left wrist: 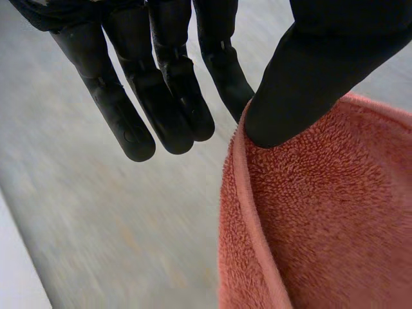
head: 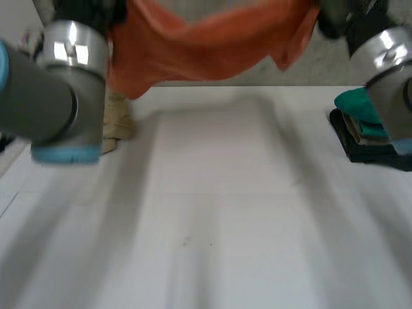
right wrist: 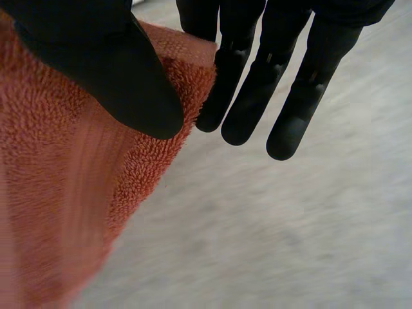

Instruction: Fold the laundry.

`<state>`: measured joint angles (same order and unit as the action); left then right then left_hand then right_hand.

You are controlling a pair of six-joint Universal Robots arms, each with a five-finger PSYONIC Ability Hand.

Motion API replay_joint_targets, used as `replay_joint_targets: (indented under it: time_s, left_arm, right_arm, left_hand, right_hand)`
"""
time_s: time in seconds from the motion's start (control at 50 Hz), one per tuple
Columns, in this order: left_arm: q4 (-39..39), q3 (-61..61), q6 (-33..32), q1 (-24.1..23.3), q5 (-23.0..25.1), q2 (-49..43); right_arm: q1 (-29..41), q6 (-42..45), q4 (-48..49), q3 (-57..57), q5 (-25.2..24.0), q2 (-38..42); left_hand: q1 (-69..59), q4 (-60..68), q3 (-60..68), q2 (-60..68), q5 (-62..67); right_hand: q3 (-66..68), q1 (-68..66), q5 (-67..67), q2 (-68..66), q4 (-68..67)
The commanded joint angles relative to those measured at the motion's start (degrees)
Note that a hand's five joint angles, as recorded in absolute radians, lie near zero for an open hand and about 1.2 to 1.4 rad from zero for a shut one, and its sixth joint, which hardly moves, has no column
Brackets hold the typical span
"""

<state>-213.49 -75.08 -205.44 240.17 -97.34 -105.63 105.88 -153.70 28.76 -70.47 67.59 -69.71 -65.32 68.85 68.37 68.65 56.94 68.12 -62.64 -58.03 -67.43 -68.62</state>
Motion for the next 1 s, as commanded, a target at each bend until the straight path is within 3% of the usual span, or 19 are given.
replay_joint_targets:
  time_s: [0.02, 0.08, 0.22, 0.26, 0.3, 0.42, 0.52, 0.64, 0.74, 1.0]
  left_arm:
    - [1.2, -22.1, -0.2, -0.2, 0.7, 3.1]
    - [1.0, -26.9, -0.3, -0.5, 0.7, 2.1]
    - [1.5, -29.9, -0.9, -2.5, 0.7, -4.9]
    - [1.4, -29.9, -0.8, -2.6, 0.7, -4.9]
    - [1.4, -29.8, -0.8, -2.6, 0.7, -4.9]
    - [1.6, -29.5, -0.7, -3.0, 0.7, -4.4]
    - [1.6, -29.7, -0.6, -3.0, 0.6, -3.3]
    - [1.6, -29.4, -0.4, -2.8, 0.6, -3.1]
    - [1.6, -28.6, -0.4, -2.6, 0.7, -3.0]
    - [1.8, -24.8, -0.4, -2.5, 0.6, -3.4]
  right_arm:
    - [-4.8, 3.9, -12.5, -8.8, -13.3, 1.5]
    - [-5.9, 10.1, -15.4, -13.5, -17.1, 4.1]
    - [-7.2, 28.4, -20.6, -20.7, -15.8, 7.5]
    - [-7.1, 29.8, -21.6, -21.7, -15.2, 7.8]
    - [-7.1, 29.5, -22.6, -22.8, -14.0, 7.8]
    - [-6.8, 20.0, -23.0, -23.3, -8.9, 6.0]
    - [-7.4, 0.0, -23.4, -23.6, -3.5, -0.6]
    - [-7.3, -15.4, -28.4, -24.1, 2.3, -3.2]
    - [-6.8, -16.0, -32.2, -26.3, 4.5, -2.8]
    - [-4.4, -12.5, -22.4, -28.0, 6.1, 4.6]
  left_hand:
    - [-14.7, 11.2, 11.6, 11.3, 13.1]
    - [-14.7, 11.2, 11.6, 11.3, 13.1]
    - [-14.7, 11.2, 11.6, 11.3, 13.1]
    - [-14.7, 11.2, 11.6, 11.3, 13.1]
    - [-14.7, 11.2, 11.6, 11.3, 13.1]
    - [-14.7, 11.2, 11.6, 11.3, 13.1]
    - [-14.7, 11.2, 11.6, 11.3, 13.1]
    - [-14.7, 11.2, 11.6, 11.3, 13.1]
    - [-14.7, 11.2, 11.6, 11.3, 13.1]
    - [-14.7, 11.2, 11.6, 11.3, 13.1]
  right_hand:
    - [11.9, -17.4, -12.0, -12.6, -11.4]
    - [11.9, -17.4, -12.0, -12.6, -11.4]
    - [11.1, -16.6, -11.2, -11.8, -10.6]
    - [-10.8, 5.3, 10.7, 10.1, 11.3]
    - [-45.2, 39.7, 45.1, 44.5, 45.7]
    - [-52.5, 47.0, 52.4, 51.8, 53.0]
    - [-53.8, 48.4, 53.7, 53.1, 54.3]
    - [-52.8, 47.3, 52.7, 52.1, 53.3]
    - [-50.3, 44.8, 50.2, 49.6, 50.8]
    - [-40.7, 35.2, 40.6, 40.0, 41.2]
